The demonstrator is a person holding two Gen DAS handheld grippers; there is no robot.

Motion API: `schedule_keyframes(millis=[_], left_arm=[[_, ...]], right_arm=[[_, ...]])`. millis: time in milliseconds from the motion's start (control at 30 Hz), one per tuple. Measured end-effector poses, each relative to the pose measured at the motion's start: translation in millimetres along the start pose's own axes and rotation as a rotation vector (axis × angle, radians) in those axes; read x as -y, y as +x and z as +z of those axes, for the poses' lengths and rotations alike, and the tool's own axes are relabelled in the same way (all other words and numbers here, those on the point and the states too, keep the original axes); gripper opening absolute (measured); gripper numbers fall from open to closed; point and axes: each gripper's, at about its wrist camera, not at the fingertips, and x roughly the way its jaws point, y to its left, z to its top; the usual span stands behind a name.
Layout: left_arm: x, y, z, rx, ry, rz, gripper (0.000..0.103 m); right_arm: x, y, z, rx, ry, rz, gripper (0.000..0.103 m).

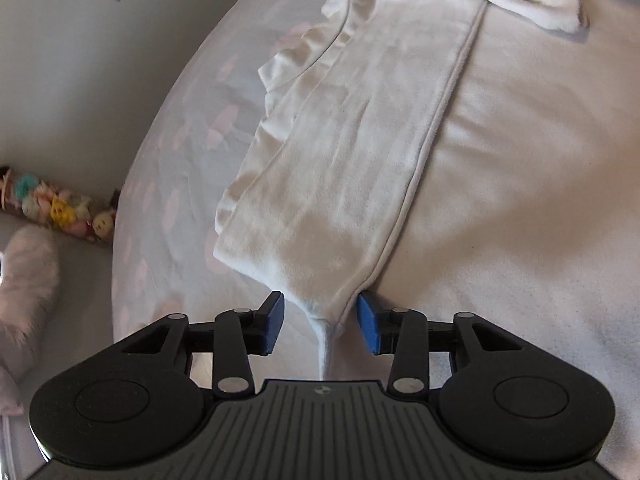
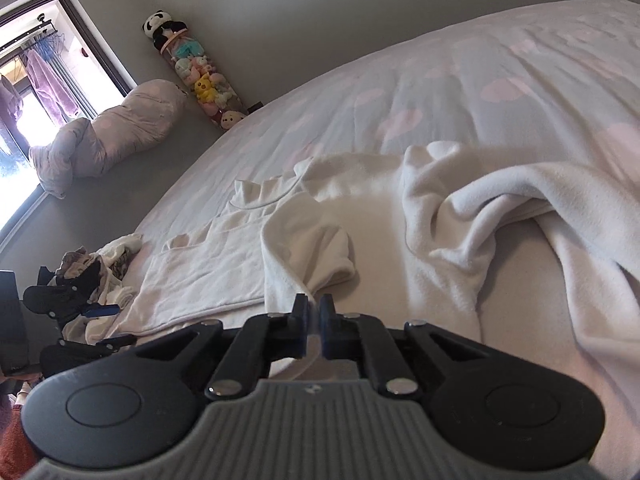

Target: Fold clothes

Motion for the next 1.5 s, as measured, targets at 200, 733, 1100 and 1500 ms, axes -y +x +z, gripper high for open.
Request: schedule_keyframes(millis=[200,733,1100,1500], left_arm=[[-0.9,-0.1,-5.6,0.017,0.019,0.005,0.007],[-39.3,13.2,-47.4,0.004,-0.154,0.041,0.004],[-51.4,6.3,-64.1,0.030,-0.335,-0.135,0.009],[-145.6,10.0,-67.4,0.120,-0.830,-0.333,0.046]], right_arm=[[-9.5,-22.2,8.3,0.052,-0.025,-0.045,0.006],[-8.9,-49.1,91.0,0.066,-0.001,-0.318,0.005],[33.1,9.6,70.9,-0.065,0.020,-0.394,0.012],[38.8,-13.2,65.1,-0.045,0.062,-0.342,0.030]])
